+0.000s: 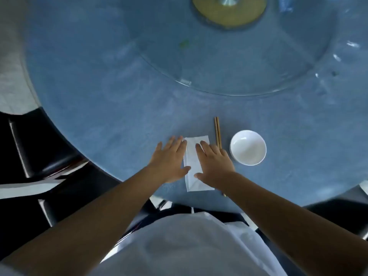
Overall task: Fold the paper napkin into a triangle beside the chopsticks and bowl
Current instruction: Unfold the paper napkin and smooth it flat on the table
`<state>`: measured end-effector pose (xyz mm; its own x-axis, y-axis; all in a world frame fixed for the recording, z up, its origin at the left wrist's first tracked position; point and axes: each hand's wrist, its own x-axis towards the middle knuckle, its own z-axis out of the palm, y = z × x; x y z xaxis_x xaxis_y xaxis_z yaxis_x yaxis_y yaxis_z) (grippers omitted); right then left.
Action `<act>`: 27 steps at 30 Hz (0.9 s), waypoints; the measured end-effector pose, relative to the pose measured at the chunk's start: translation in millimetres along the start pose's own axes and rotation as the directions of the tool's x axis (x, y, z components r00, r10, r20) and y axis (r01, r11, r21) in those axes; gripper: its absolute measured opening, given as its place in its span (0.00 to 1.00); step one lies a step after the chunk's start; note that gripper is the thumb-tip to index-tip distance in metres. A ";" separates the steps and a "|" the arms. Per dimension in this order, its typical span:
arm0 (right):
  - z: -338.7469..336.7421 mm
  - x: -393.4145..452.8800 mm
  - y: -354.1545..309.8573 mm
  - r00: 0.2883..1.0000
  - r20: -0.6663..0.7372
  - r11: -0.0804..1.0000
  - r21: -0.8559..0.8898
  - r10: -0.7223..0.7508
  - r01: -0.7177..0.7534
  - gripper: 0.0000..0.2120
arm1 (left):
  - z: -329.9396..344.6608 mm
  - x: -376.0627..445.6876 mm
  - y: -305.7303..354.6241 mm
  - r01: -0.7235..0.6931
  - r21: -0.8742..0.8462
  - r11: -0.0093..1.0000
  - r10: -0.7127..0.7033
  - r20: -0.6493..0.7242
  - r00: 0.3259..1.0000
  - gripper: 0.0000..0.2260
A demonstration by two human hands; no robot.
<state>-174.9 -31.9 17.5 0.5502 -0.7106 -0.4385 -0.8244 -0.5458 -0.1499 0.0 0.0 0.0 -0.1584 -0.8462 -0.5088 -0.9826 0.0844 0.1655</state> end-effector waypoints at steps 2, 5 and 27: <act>2.7 2.2 -0.9 0.999 -0.027 0.998 0.054 0.023 -0.021 0.40 | 3.7 3.4 1.5 0.015 -0.021 1.000 -0.015 -0.007 1.000 0.38; 12.8 2.6 -2.3 0.999 -0.027 0.995 0.092 0.027 -0.025 0.36 | 19.7 1.3 -0.8 0.007 -0.027 1.000 -0.008 -0.039 0.999 0.38; -1.0 80.4 12.0 0.999 -0.044 0.975 0.220 -0.005 0.014 0.18 | 34.4 -0.4 -8.3 -0.025 0.009 1.000 0.026 -0.145 0.989 0.39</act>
<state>-140.4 -96.0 -18.7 0.5595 -0.7266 -0.3987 -0.8254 -0.4450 -0.3473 4.9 17.7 -30.2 -0.1684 -0.9112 -0.3759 -0.9790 0.1103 0.1712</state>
